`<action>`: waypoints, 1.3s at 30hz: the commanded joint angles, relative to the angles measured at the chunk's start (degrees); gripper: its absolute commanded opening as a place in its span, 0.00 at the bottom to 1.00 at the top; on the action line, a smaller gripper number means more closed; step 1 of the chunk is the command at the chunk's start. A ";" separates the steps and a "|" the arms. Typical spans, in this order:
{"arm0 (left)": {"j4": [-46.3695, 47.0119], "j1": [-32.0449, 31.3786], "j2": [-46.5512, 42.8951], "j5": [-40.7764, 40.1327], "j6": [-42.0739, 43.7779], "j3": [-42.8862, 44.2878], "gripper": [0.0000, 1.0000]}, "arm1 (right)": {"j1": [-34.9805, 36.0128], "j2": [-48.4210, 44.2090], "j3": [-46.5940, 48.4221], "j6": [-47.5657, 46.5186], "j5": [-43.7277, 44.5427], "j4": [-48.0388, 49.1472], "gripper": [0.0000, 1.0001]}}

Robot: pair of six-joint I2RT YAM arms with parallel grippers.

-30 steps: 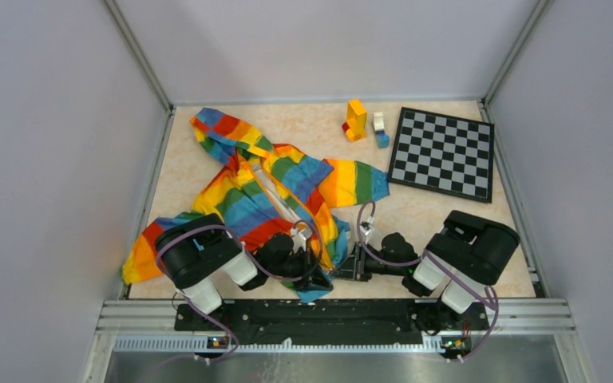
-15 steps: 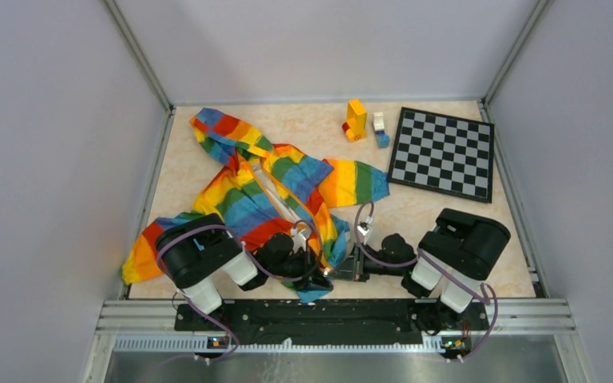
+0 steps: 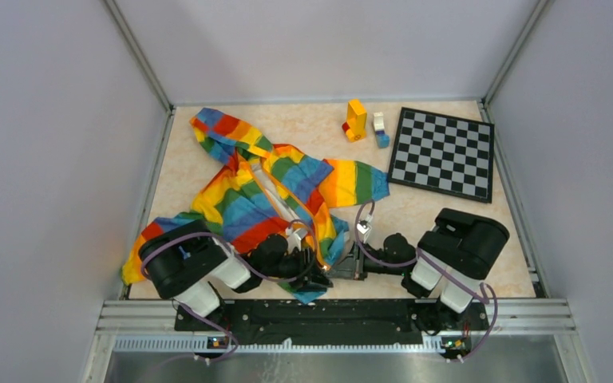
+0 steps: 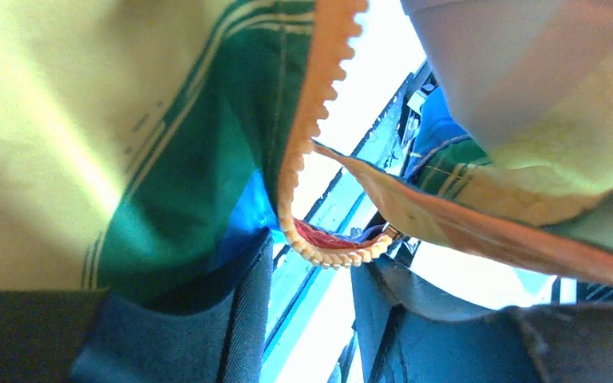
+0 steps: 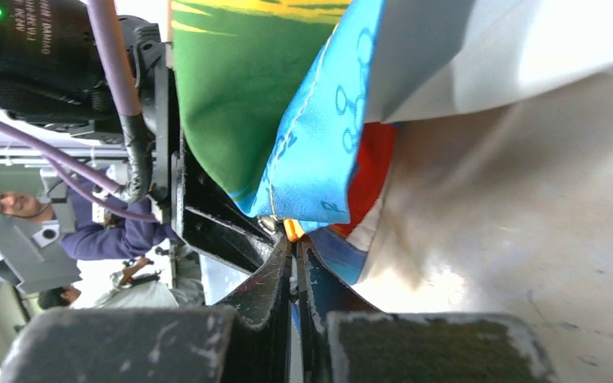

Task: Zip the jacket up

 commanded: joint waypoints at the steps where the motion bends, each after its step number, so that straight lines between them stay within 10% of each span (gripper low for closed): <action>1: -7.08 -0.38 -6.58 -0.90 3.36 -1.56 0.51 | 0.15 -0.18 0.41 -1.64 3.00 -1.78 0.00; 21: -47.10 -0.03 -38.33 -17.83 10.31 8.21 0.50 | -0.07 0.20 0.92 -1.54 3.20 -1.43 0.00; 30: -43.77 -0.02 -27.33 -16.48 10.56 15.79 0.35 | -0.03 1.19 0.85 -1.62 2.18 1.42 0.00; 39: -65.60 -4.01 -17.54 -29.07 17.21 30.85 0.28 | -0.07 0.74 1.20 -1.75 2.17 0.10 0.00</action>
